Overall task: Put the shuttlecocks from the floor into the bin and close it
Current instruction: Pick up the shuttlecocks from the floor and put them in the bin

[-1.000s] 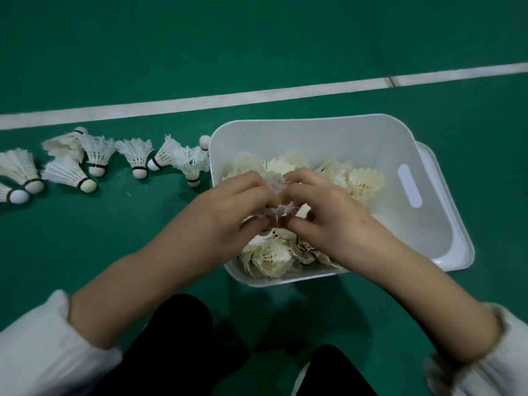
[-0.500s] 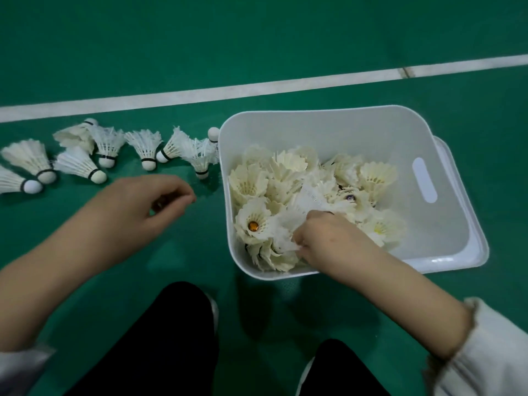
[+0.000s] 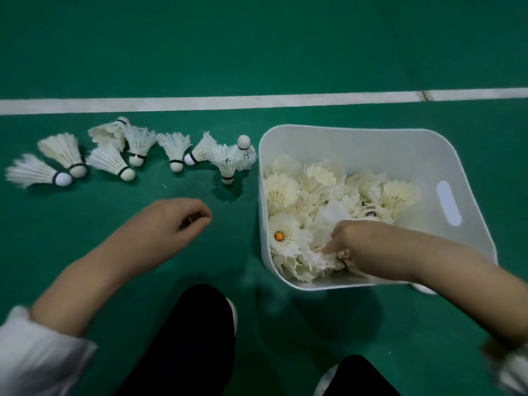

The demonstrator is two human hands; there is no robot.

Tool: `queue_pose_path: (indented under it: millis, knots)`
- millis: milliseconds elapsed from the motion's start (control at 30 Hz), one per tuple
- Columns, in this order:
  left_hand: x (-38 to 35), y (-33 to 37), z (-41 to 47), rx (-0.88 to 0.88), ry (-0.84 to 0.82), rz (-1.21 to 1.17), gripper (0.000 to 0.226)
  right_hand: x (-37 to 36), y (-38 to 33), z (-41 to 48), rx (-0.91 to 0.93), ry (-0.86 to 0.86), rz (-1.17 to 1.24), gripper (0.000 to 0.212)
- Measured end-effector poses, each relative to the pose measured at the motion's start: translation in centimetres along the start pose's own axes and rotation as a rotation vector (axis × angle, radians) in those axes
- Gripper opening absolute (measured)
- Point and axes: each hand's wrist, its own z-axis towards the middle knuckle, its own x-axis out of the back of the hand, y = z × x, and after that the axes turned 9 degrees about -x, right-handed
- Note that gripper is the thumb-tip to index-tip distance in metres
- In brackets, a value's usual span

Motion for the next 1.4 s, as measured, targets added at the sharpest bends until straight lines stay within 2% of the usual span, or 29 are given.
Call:
queue_pose_path:
  millis: [33, 100, 200, 300, 367, 433, 567, 667, 833, 933, 1000, 1067, 1167, 1233, 1300, 1367, 1400]
  knots:
    - [0.2, -0.3, 0.0, 0.011, -0.003, 0.003, 0.009, 0.8, -0.1, -0.6, -0.032, 0.030, -0.011, 0.046]
    - [0.4, -1.3, 0.4, 0.039, 0.011, 0.030, 0.011, 2.9, -1.2, -1.8, -0.050, 0.144, -0.014, 0.040]
    - [0.7, -3.6, 2.7, 0.067, 0.098, 0.114, 0.019, 6.4, -5.0, -2.1, 0.071, 0.393, 0.057, 0.027]
    - [0.9, -5.8, 6.1, 0.105, 0.130, 0.199, 0.037, 7.8, -10.2, 1.2, 0.165, 0.500, 0.153, 0.028]
    - [0.7, -7.0, 8.2, 0.127, 0.154, 0.245, 0.043, 7.6, -13.2, 5.4, 0.123, 0.503, 0.208, 0.028]
    - [0.5, -8.6, 9.9, 0.194, 0.174, 0.263, 0.051, 7.0, -15.4, 9.5, -0.005, 0.484, 0.350, 0.030]
    - [0.2, -11.5, 10.9, 0.302, 0.171, 0.173, 0.067, 5.3, -17.5, 14.8, -0.201, 0.478, 0.594, 0.055]
    - [-0.4, -12.7, 10.3, 0.297, 0.176, 0.115, 0.065, 3.9, -17.2, 16.9, -0.285, 0.396, 0.632, 0.066]
    - [-1.6, -13.2, 9.4, 0.219, 0.260, 0.206, 0.043, 3.2, -16.4, 16.7, -0.355, 0.226, 0.659, 0.047]
    - [-2.1, -13.7, 8.7, 0.133, 0.362, 0.294, 0.017, 2.9, -16.2, 15.6, -0.339, 0.293, 0.568, 0.033]
    - [-2.2, -13.7, 8.2, 0.097, 0.450, 0.316, 0.027, 2.6, -16.2, 15.4, -0.325, 0.323, 0.529, 0.031]
    - [-1.9, -13.4, 7.9, 0.066, 0.491, 0.332, 0.040, 2.4, -16.3, 15.7, -0.351, 0.266, 0.533, 0.035]
    - [-1.2, -11.9, 8.2, 0.124, 0.372, 0.317, 0.044, 2.2, -16.3, 16.1, -0.410, 0.182, 0.535, 0.040]
    - [-1.0, -10.7, 9.1, 0.163, 0.227, 0.341, 0.034, 2.1, -16.3, 16.2, -0.408, 0.182, 0.531, 0.039]
    - [-1.7, -10.1, 10.0, 0.130, 0.073, 0.334, 0.023, 2.1, -16.3, 16.0, -0.402, 0.181, 0.535, 0.039]
    - [-2.8, -10.0, 10.5, 0.116, -0.199, 0.360, 0.061, 2.2, -16.2, 15.6, -0.376, 0.181, 0.518, 0.037]
    - [-3.2, -10.0, 10.5, 0.112, -0.291, 0.407, 0.070, 2.3, -16.1, 15.3, -0.352, 0.184, 0.502, 0.034]
